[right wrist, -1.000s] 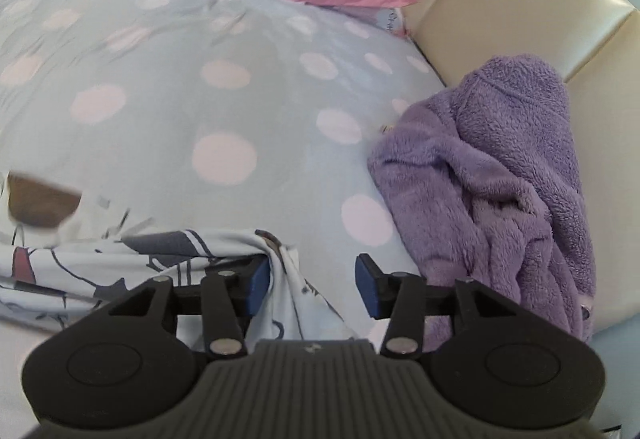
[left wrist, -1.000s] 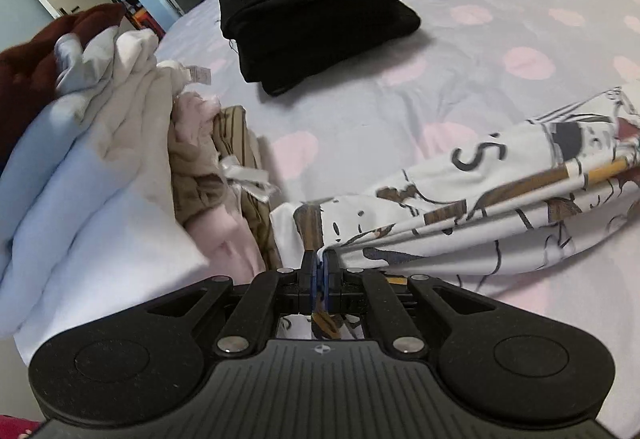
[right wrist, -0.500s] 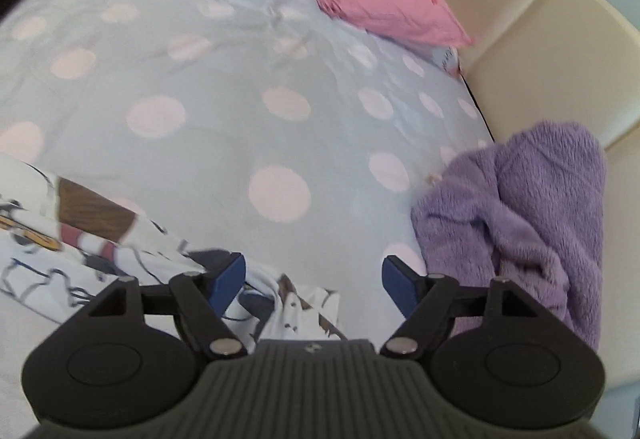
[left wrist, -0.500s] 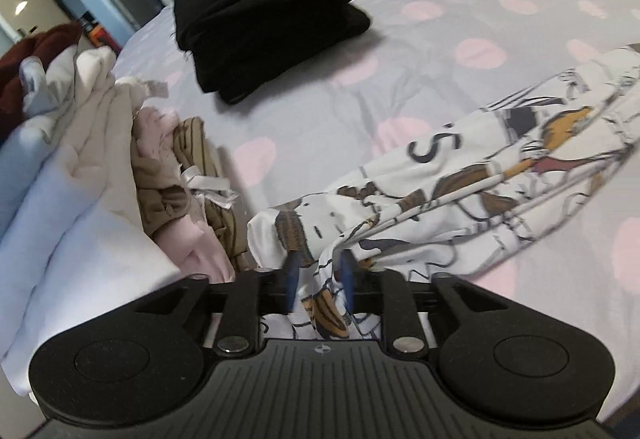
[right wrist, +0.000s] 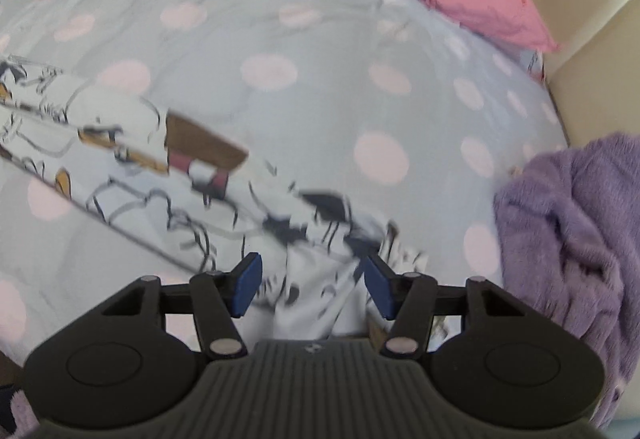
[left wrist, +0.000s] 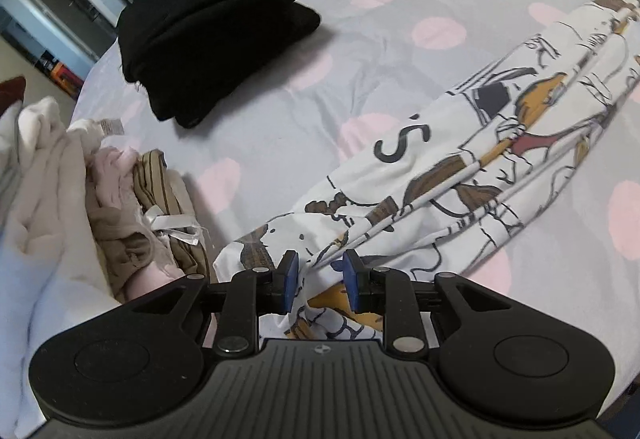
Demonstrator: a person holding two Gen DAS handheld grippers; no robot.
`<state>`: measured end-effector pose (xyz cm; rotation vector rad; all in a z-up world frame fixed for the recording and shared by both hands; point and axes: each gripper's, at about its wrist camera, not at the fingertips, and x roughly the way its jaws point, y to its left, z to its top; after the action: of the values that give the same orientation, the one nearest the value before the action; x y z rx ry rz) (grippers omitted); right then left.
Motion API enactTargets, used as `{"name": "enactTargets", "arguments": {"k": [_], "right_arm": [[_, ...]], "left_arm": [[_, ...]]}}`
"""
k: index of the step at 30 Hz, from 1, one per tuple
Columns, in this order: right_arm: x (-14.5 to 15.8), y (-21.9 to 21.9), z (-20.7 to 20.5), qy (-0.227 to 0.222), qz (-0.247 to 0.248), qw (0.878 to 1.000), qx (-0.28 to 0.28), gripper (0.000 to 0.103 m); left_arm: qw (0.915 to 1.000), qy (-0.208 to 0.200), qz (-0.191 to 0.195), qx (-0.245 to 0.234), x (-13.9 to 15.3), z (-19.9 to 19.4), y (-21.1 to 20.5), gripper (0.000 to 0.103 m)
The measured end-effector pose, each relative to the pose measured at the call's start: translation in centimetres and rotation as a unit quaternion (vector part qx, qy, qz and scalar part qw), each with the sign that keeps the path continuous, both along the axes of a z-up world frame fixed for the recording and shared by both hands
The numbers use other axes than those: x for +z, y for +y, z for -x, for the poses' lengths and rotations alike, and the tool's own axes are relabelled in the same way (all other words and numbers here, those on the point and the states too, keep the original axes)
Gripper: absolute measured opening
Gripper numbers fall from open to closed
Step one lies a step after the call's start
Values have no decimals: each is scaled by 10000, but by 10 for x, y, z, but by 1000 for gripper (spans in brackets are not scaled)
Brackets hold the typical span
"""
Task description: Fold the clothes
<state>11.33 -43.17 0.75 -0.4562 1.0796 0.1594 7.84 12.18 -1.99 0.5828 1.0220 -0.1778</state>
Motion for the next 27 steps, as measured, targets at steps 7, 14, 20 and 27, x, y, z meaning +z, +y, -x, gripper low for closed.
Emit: {"name": "enactTargets", "arguments": {"k": [7, 14, 20, 27], "right_arm": [[-29, -9, -5, 223, -153, 9995, -141, 63], [-58, -5, -31, 249, 84, 9983, -528, 12], [-14, -23, -24, -442, -386, 9929, -1030, 8], [37, -53, -10, -832, -308, 9843, -1525, 1]], "left_arm": [[9993, 20, 200, 306, 2, -10, 4, 2], [9970, -124, 440, 622, 10, -9, 12, 1], [9936, -376, 733, 776, 29, -5, 18, 1], [9887, -751, 869, 967, 48, 4, 22, 0]]}}
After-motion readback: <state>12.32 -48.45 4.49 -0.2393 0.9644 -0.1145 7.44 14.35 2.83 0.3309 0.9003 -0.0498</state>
